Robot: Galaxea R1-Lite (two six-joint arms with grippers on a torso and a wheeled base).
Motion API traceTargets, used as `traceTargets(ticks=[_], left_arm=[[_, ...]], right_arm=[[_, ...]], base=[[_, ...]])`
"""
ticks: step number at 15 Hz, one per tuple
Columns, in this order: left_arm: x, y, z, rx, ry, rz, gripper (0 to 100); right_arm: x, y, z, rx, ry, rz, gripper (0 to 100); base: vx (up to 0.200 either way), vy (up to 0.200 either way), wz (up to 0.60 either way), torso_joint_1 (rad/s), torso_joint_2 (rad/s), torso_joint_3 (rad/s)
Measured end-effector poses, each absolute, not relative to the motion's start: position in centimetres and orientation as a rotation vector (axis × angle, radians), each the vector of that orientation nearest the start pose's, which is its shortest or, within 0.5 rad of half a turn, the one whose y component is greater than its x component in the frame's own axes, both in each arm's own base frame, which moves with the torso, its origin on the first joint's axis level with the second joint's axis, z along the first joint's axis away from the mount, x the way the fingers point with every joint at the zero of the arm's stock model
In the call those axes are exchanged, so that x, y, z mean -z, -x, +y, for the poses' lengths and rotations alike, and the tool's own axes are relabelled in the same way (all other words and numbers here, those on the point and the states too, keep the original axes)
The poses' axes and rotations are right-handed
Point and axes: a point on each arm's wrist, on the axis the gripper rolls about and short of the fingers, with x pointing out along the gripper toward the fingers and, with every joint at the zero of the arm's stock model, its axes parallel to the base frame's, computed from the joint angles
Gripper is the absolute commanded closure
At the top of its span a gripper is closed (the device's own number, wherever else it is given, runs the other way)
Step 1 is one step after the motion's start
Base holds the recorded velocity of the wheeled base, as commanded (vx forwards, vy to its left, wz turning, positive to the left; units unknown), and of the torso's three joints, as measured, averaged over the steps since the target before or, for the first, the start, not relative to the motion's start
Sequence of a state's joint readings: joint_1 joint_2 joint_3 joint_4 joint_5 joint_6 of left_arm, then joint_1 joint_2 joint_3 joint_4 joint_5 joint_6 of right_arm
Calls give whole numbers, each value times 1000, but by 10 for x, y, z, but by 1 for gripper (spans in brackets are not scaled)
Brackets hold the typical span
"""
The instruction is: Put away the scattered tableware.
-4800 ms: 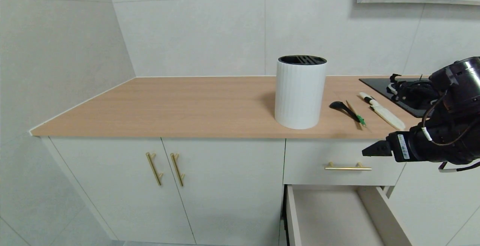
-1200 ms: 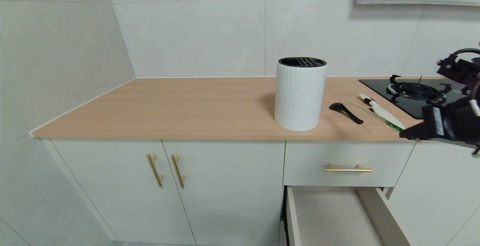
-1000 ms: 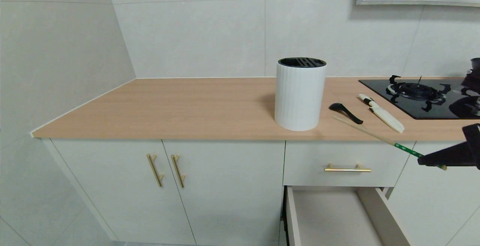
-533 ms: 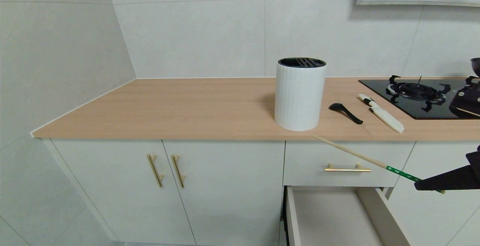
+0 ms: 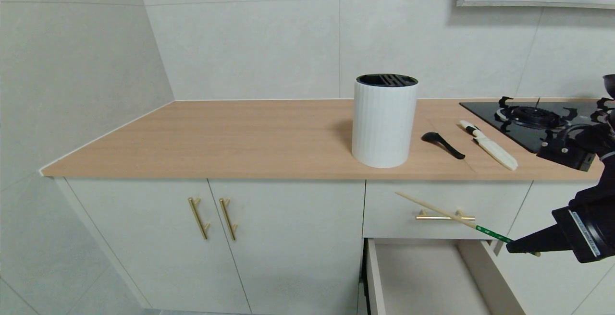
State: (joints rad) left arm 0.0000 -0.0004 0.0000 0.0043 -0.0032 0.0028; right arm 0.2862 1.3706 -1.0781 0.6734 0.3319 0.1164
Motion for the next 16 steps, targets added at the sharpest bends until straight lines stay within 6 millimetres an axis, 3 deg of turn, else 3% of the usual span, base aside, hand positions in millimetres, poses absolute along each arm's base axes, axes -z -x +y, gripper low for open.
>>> traceTargets(ticks=[16], left_arm=[[-75, 23, 0, 3, -3, 4, 0]], right_arm=[[-223, -186, 63, -505, -125, 1057, 100]], base=[[0, 0, 0, -129, 411, 271]])
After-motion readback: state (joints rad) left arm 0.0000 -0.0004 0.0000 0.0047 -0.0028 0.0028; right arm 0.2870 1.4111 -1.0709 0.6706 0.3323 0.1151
